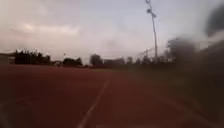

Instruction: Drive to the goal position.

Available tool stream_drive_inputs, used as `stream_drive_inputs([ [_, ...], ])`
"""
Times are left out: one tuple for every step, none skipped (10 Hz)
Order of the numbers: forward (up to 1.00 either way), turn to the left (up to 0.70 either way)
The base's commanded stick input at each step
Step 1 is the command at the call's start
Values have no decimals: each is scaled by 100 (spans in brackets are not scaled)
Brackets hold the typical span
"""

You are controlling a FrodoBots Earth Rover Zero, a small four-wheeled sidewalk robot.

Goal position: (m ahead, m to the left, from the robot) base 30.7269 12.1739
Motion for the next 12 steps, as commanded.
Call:
stream_drive_inputs([
  [70,-30],
  [70,2],
  [70,2],
  [70,1],
  [70,0],
  [70,2],
  [70,0],
  [70,0],
  [70,0],
  [70,0],
  [70,0],
  [70,0],
])
